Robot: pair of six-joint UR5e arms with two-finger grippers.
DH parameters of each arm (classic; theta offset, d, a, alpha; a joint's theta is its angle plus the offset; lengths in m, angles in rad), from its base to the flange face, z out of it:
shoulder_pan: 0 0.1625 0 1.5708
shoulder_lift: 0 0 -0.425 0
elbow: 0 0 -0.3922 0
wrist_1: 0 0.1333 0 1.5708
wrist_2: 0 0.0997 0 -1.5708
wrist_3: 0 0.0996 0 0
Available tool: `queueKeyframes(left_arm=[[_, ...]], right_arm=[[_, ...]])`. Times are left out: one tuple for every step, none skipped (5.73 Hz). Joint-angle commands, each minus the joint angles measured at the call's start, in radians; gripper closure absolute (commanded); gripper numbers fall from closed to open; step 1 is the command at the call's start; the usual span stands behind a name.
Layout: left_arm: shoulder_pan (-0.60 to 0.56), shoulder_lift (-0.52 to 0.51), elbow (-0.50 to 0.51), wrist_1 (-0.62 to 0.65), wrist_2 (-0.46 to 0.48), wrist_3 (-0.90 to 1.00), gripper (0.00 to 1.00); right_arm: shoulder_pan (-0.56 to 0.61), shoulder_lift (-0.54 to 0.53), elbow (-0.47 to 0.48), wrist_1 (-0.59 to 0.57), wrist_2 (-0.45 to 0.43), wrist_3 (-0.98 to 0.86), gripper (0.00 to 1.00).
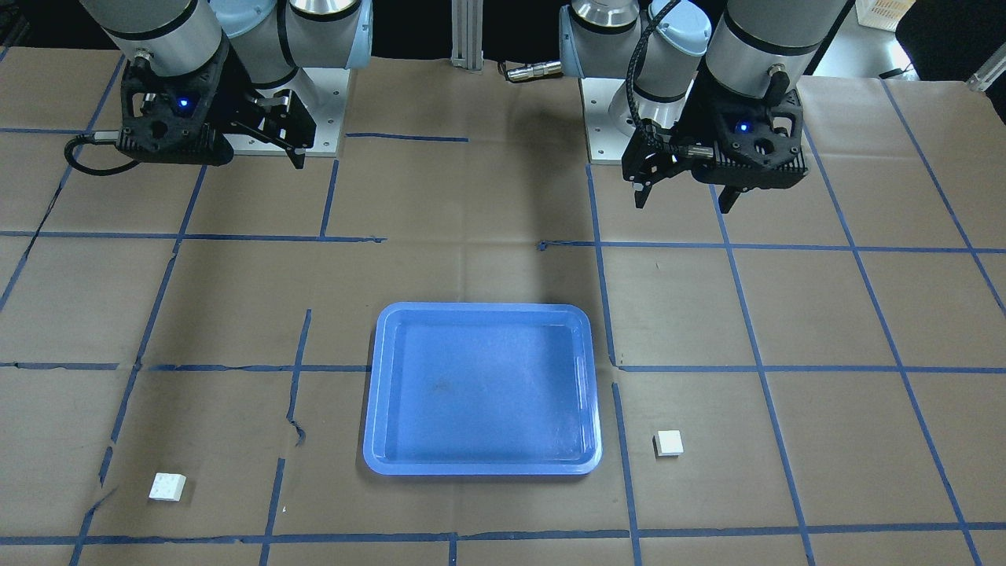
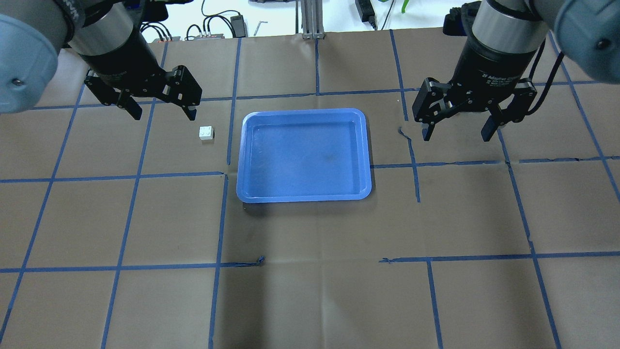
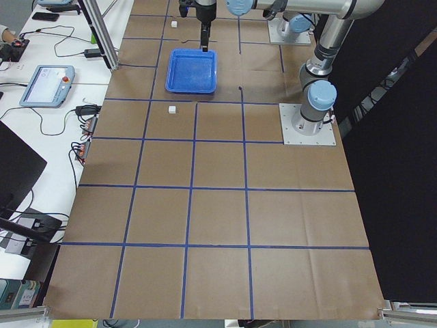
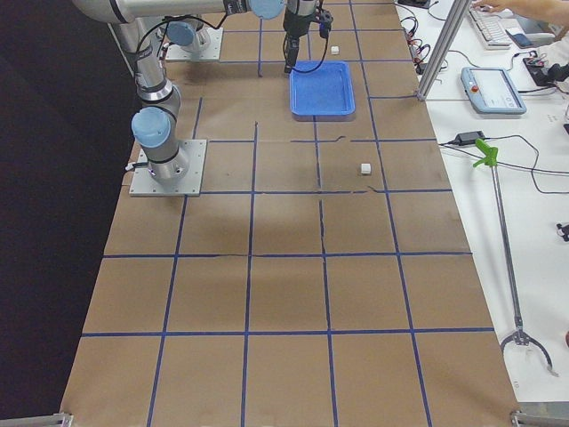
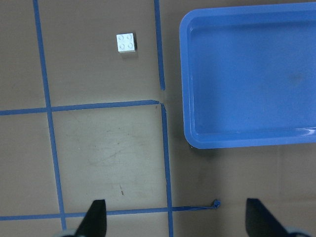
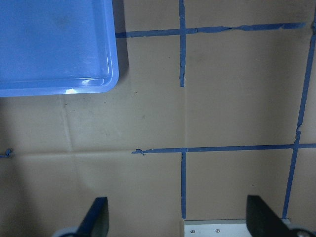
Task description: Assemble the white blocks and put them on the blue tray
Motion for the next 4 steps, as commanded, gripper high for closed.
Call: queueKeyframes(left_arm=[[0.002, -0.002, -0.003, 0.000, -0.005, 0.002, 0.01], [0.003, -0.009, -0.009, 0.012, -0.006, 0.005, 0.01], [0.012, -0.050, -0.006, 0.030, -0.005, 0.018, 0.01], [0.047, -0.152, -0.017, 0.138, -0.005, 0.023, 0.01]], right_arm=[[-0.002, 0.000, 0.001, -0.002, 0.000, 0.000, 0.02], [-0.002, 0.000, 0.001, -0.003, 0.000, -0.002, 0.02], [-0.005, 0.000, 0.001, -0.003, 0.001, -0.017, 0.01], [-0.016, 0.000, 0.001, -0.014, 0.002, -0.056, 0.01]])
